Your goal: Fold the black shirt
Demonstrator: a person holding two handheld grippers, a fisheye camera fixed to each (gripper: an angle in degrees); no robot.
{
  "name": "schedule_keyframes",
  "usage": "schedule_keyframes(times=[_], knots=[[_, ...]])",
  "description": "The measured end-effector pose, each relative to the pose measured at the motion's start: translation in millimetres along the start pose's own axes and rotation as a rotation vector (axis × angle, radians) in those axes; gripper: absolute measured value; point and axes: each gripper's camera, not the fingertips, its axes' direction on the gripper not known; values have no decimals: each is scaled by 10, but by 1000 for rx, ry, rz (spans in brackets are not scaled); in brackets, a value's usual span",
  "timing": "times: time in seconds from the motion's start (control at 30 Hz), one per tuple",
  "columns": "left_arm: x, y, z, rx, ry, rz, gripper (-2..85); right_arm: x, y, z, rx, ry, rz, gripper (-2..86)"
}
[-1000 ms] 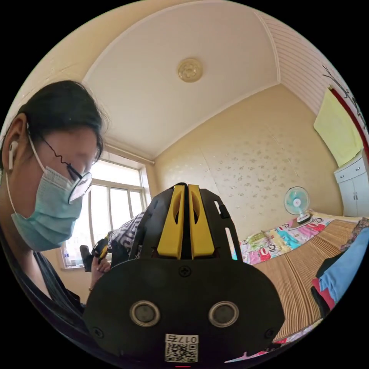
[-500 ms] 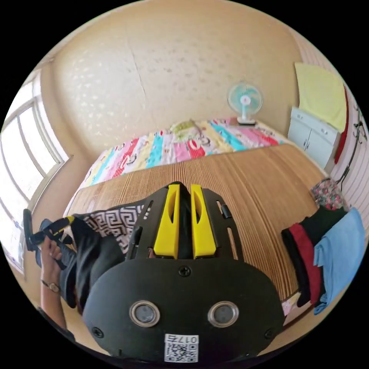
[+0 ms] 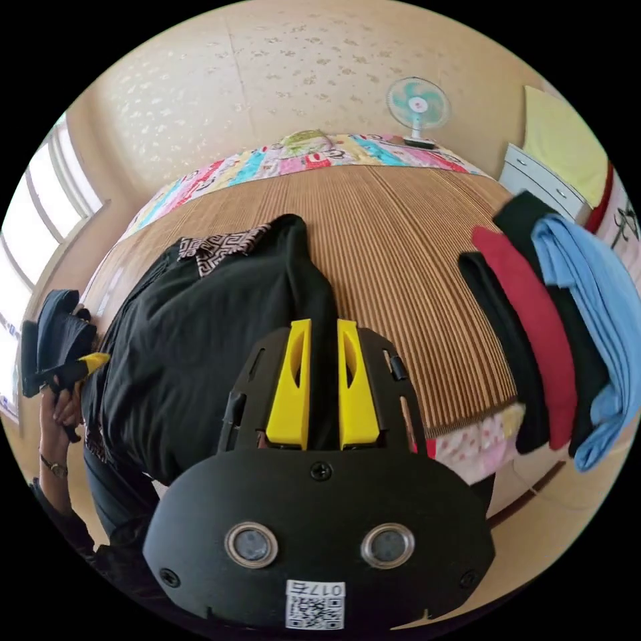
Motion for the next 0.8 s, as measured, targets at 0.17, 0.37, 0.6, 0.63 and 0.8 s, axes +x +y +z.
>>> schedule_keyframes(times=[0.17, 0.37, 0.6, 0.63, 0.8], knots=[[307, 626, 264, -24, -197, 26, 110, 85, 658, 99, -116, -16, 48, 60], [154, 824, 300, -102, -222, 26, 106, 157, 310, -165, -81, 180, -47, 20], [-123, 1105, -17, -44, -238, -31, 104, 722, -133, -688, 107, 276, 151, 65], [-149, 1134, -33, -39, -231, -38, 105, 663, -127, -687, 103, 249, 138, 73], [-325, 1292, 29, -55, -234, -70, 105, -397, 285, -206, -30, -173, -158, 79]])
